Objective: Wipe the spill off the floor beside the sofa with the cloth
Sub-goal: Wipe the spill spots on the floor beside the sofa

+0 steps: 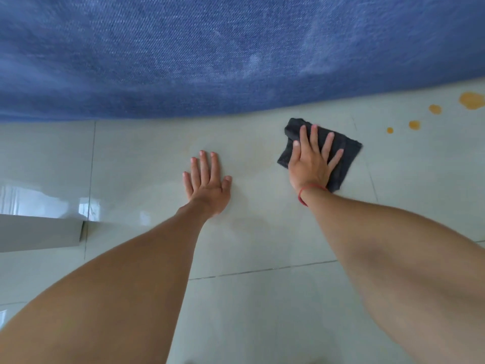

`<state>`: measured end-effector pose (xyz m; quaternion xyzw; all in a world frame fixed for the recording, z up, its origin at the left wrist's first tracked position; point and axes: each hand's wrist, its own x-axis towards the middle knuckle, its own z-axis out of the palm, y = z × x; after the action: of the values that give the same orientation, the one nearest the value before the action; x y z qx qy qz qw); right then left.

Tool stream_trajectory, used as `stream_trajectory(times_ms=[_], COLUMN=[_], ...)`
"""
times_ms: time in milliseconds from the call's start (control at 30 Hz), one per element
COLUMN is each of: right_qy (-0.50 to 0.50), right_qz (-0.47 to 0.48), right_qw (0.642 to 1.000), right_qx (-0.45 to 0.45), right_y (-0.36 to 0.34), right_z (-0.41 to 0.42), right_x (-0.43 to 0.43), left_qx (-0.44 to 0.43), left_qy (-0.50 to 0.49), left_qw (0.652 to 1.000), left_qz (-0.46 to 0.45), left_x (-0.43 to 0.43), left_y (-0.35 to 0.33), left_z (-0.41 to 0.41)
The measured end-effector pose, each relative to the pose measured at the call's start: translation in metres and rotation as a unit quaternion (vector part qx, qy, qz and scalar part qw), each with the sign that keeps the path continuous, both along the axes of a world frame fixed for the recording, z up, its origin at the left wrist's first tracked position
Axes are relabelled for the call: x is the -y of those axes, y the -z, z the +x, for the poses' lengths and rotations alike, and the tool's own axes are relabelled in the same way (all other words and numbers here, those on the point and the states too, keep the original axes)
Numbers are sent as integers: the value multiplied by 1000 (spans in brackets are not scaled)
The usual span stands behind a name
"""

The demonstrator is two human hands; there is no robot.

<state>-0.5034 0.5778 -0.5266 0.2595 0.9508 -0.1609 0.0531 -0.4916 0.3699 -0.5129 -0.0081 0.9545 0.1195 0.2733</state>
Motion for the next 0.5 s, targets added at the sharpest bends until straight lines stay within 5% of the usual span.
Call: stream_trajectory(times_ms=[200, 367, 500], right_qy=[-171, -286, -220], right_qz=[-7, 5, 35], right_qw=[985, 957, 975], right_qx=[-33, -43, -14], right_y=[0, 1, 1], right_z=[20, 73, 103], right_x=[81, 52, -5], left_qx=[11, -63, -48], left_qy=[-5, 0, -47], left_qw=[1000, 998, 997], left_qz=[12, 10, -47], left_x=[1, 30, 69], left_y=[-4, -15, -13], left_z=[-3, 6, 2])
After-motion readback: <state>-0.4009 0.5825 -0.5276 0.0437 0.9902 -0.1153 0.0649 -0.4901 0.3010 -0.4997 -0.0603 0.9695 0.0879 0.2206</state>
